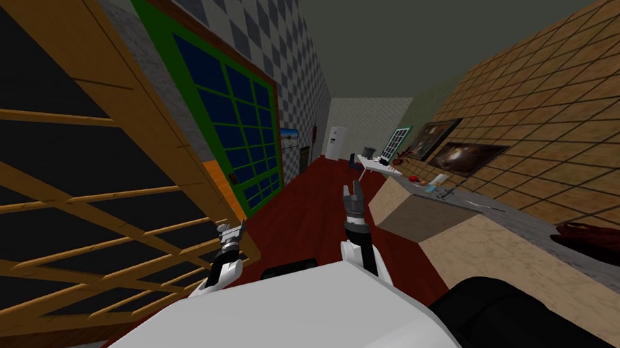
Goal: Pull the door open
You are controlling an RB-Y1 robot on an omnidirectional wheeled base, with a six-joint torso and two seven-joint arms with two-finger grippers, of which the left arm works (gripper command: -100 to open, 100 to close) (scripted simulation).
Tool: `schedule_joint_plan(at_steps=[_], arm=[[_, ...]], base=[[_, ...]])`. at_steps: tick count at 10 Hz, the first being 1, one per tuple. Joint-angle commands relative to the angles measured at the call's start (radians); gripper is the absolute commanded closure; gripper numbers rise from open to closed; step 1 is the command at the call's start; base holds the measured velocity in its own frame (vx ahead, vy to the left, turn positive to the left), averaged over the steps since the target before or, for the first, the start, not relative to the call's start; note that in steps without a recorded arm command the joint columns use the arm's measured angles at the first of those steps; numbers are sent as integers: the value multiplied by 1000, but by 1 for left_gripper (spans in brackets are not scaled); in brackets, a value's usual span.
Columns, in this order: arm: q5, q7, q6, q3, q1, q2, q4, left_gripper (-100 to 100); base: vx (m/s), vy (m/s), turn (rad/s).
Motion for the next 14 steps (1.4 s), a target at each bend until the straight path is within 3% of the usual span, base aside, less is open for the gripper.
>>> schedule_joint_plan(at_steps=[1,3,4,5,6,11,12,14], arm=[[8,14,-3,15,-15,33,25,-100],[10,29,3,17,-13,52,27,-100],[10,29,3,17,-13,52,27,-100],[5,33,-6,5,-29,36,51,-100],[5,33,-6,5,-29,36,51,100],[5,33,-6,5,-29,36,51,100],[-1,40,-11,-5,-26,36,48,-100],[-8,49,-18,-15,-21,38,44,-100]], base=[[-3,12,-29],[-8,20,-46],[-6,19,-7],[2,-9,-47],[4,-10,12],[-2,4,4],[-112,20,-31],[-183,11,-71]])
